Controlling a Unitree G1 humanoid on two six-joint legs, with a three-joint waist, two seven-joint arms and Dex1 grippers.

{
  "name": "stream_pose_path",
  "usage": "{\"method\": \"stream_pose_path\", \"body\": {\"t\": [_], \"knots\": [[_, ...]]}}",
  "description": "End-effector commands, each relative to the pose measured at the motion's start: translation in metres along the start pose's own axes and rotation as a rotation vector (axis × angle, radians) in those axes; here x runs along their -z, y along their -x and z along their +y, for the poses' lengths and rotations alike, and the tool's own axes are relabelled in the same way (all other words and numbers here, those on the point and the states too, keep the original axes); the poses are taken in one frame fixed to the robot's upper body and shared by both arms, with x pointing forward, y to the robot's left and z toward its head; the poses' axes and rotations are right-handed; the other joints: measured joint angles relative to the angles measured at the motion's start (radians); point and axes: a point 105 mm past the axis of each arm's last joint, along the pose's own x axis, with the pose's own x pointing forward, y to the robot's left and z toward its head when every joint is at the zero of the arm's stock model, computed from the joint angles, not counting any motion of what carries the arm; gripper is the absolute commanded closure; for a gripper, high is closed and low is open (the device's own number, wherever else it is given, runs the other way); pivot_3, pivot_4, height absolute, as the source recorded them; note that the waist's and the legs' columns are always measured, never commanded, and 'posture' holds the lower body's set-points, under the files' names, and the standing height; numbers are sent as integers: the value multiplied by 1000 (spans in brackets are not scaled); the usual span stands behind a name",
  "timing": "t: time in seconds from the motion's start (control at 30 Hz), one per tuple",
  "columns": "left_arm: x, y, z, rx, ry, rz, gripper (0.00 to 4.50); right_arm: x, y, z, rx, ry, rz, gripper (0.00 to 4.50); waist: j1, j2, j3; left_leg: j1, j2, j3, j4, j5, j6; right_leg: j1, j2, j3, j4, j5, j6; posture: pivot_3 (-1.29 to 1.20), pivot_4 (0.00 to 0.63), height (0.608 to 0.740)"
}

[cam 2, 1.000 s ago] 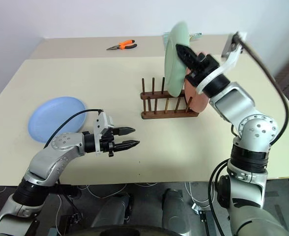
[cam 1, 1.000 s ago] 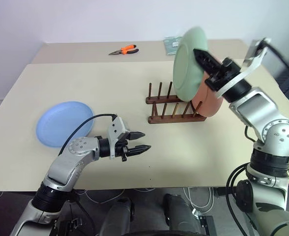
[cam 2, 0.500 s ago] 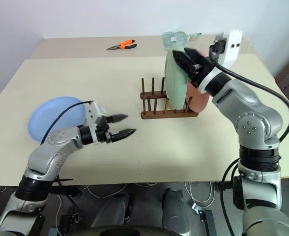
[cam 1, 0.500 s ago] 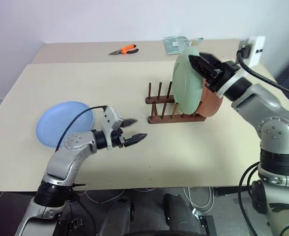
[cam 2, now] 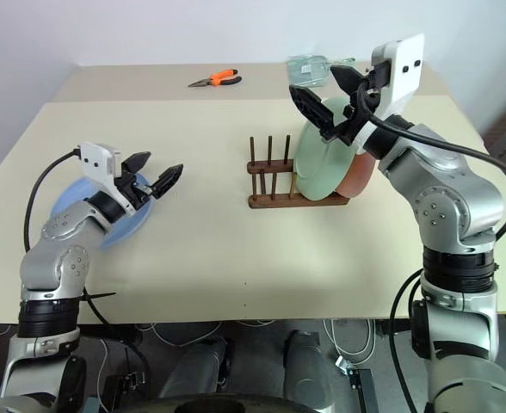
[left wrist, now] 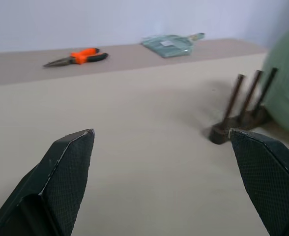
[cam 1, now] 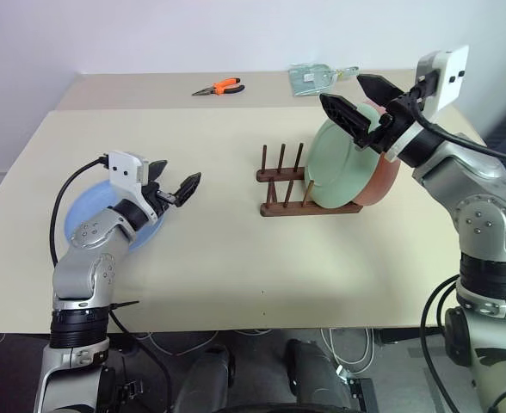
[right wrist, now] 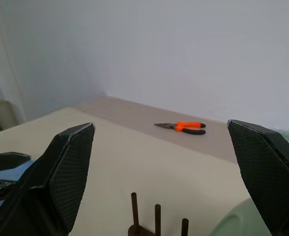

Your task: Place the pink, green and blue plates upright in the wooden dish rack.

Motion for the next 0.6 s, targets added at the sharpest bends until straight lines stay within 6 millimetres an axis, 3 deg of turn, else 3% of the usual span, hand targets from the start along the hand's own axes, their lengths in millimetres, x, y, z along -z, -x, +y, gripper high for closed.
{"method": "stream_pose_path", "body": {"t": [0.03, 0.13, 0.23, 0.33, 0.47, 0.6], "knots": [[-23, 9, 42, -201, -40, -79, 0, -25, -1, 12, -48, 102, -86, 93, -1, 0, 0, 0, 0, 0, 0, 0, 0, 0, 0, 0, 0, 0, 0, 0, 150, 740], [-29, 27, 88, -473, -9, -105, 0, -18, -5, 40, -197, 185, -38, 93, -2, 0, 0, 0, 0, 0, 0, 0, 0, 0, 0, 0, 0, 0, 0, 0, 150, 740], [-29, 57, 130, -764, 34, -102, 0, -3, -10, 70, -322, 325, 19, 93, -3, 0, 0, 0, 0, 0, 0, 0, 0, 0, 0, 0, 0, 0, 0, 0, 150, 740], [-14, 92, 154, -993, 107, -17, 0, 19, -16, 97, -417, 466, 55, 93, -2, -2, -1, 0, 0, 0, 0, 0, 0, -1, 0, 0, 0, 0, 1, 0, 150, 740], [12, 104, 142, -1003, 317, 67, 0, 41, -17, 126, -523, 487, 58, 93, 3, -5, -1, 0, 0, -1, 1, 0, -1, -1, 0, 0, 1, 0, 1, 0, 150, 740], [46, 107, 106, -922, 629, 128, 0, 46, -22, 139, -562, 469, 34, 93, 5, -12, -2, -1, -1, -3, 1, 1, -2, 0, 0, -1, 1, 0, 1, 0, 150, 740]]}}
